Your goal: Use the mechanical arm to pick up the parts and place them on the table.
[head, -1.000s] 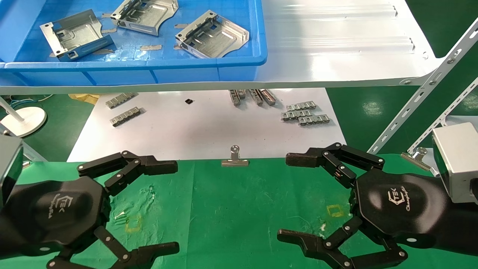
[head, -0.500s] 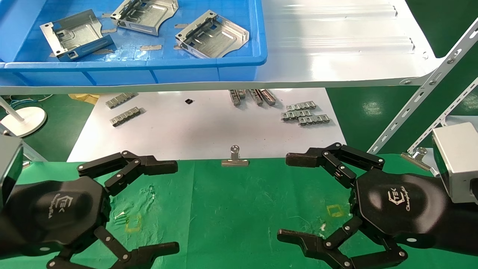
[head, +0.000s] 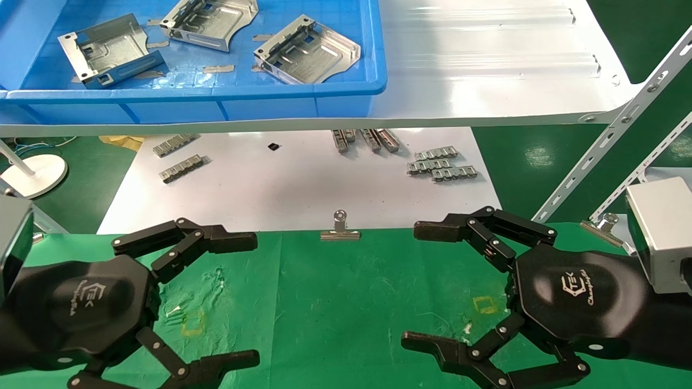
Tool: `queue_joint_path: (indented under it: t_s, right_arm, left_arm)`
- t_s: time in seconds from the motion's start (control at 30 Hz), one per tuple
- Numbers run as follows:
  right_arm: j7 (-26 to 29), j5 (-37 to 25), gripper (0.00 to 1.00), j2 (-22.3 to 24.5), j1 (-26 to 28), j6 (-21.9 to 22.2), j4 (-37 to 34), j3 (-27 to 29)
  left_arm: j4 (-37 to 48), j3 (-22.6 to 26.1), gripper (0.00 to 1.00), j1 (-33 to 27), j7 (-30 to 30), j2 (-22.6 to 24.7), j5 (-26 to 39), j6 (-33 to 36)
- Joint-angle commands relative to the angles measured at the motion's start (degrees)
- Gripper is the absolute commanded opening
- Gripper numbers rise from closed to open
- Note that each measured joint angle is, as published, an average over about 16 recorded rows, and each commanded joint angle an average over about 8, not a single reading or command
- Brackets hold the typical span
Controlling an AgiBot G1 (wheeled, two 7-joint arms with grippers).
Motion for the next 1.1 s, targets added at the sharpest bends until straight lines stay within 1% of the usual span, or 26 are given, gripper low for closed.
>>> queue_joint_path:
  t_s: [0.03, 1.1]
  right_arm:
    - [0.0, 0.0, 1.0, 0.0, 0.0, 0.0, 0.0, 0.0]
    - [0.0, 0.0, 1.0, 0.0, 0.0, 0.0, 0.0, 0.0]
  left_arm:
    - [0.0, 0.0, 1.0, 0.0, 0.0, 0.0, 0.0, 0.0]
    - [0.0, 0.0, 1.0, 0.0, 0.0, 0.0, 0.0, 0.0]
